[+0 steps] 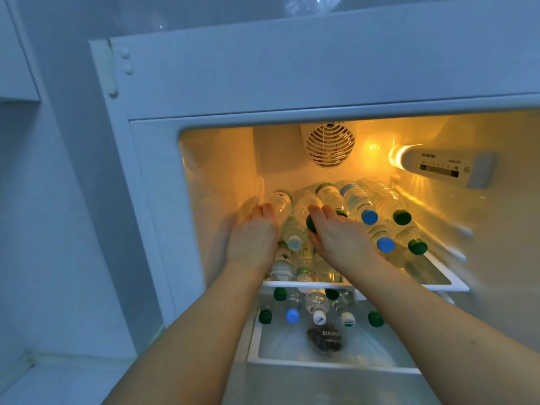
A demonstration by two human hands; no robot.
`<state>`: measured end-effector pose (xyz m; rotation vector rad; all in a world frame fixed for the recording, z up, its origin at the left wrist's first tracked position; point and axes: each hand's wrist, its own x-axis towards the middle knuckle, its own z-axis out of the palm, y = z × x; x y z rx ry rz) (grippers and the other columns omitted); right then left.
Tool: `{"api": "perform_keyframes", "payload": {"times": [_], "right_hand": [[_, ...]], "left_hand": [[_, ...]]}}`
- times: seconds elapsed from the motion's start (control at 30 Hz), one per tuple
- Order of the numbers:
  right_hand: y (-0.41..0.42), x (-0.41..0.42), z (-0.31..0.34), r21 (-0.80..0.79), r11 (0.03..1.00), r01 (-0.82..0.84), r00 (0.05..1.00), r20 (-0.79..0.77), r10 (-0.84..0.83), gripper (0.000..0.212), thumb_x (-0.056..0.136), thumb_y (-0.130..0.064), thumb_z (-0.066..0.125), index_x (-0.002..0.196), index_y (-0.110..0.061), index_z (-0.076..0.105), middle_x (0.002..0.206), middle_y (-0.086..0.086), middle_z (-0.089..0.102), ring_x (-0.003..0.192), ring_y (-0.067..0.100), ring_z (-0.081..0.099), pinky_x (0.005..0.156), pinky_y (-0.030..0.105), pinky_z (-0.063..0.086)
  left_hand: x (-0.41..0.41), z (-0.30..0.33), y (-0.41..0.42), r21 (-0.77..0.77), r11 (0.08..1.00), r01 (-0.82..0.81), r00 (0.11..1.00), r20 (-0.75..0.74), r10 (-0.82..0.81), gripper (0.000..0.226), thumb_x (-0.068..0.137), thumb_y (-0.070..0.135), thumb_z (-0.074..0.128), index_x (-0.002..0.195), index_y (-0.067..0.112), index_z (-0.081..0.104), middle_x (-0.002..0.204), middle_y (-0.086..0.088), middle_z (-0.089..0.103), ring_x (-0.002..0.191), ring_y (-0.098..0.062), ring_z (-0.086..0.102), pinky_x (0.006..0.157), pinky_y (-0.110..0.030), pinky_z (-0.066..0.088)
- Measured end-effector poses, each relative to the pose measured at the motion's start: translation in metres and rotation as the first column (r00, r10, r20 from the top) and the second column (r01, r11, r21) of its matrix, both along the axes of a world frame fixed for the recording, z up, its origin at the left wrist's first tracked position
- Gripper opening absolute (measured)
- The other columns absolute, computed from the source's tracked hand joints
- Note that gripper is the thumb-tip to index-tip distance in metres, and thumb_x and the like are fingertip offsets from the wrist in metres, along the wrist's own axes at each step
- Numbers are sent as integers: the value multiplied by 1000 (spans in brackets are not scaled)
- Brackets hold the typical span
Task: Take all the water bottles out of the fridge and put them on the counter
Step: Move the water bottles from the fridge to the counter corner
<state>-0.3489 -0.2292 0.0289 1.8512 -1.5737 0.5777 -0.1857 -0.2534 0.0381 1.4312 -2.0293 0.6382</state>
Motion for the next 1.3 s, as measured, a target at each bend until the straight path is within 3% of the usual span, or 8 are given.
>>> {"api": "perform_keyframes", "payload": {"times": [0.13,0.3,0.47,0.67,0.9,1.1,1.2,1.3], "right_hand": [[25,2,11,-5,999,35,999,31,-35,39,100,-32,44,133,-12,43,112,7,58,79,28,64,51,32,38],[62,8,28,-38,999,-18,997,76,21,37,95,-31,56,122,-6,53,102,11,62,66,31,62,45,32,36],[100,21,44,-46,999,22,991,131,-16,39,100,-40,42,129,-13,42,117,4,56,87,25,61,57,30,36],[136,38,66,-51,999,18,980,201,-7,37,100,-42,40,122,-12,45,112,6,58,93,28,61,63,32,38],[160,55,82,83,997,-2,966,259,-19,36,96,-45,46,103,-11,52,96,9,61,76,24,46,62,33,35],[171,83,77,202,973,-108,942,333,36,38,91,-48,54,93,-10,58,88,8,60,82,26,57,64,33,44],[179,96,76,253,946,-203,899,432,77,31,83,-41,61,76,-11,56,75,7,59,72,25,60,60,33,49],[192,124,76,327,905,-273,894,435,112,28,78,-37,63,73,-10,59,63,6,65,55,20,66,59,38,57]], "left_hand": [[9,14,27,9,998,68,997,-39,-68,30,97,14,48,126,10,44,121,-10,54,107,-30,56,67,-34,38],[17,31,61,15,998,65,997,-34,-65,27,94,14,52,120,10,46,114,-10,58,97,-31,59,63,-33,33],[26,45,96,28,996,84,994,-71,-82,22,94,22,54,111,8,50,106,-12,62,90,-34,61,62,-33,34],[49,60,134,2,988,155,969,-196,-152,27,91,30,57,104,6,53,91,-13,62,76,-31,52,60,-34,39],[89,71,163,45,982,183,892,-428,-146,27,87,37,63,95,13,57,83,-6,60,76,-25,56,63,-34,49],[110,69,186,69,978,196,860,-492,-137,24,84,37,66,84,14,58,74,-1,58,68,-15,52,50,-25,32],[126,68,197,113,976,187,826,-556,-94,28,84,36,66,77,9,59,70,-4,59,67,-20,54,50,-27,35],[152,63,213,187,970,157,854,-520,-38,27,83,34,67,77,8,60,71,-5,59,68,-21,55,50,-27,35]]}}
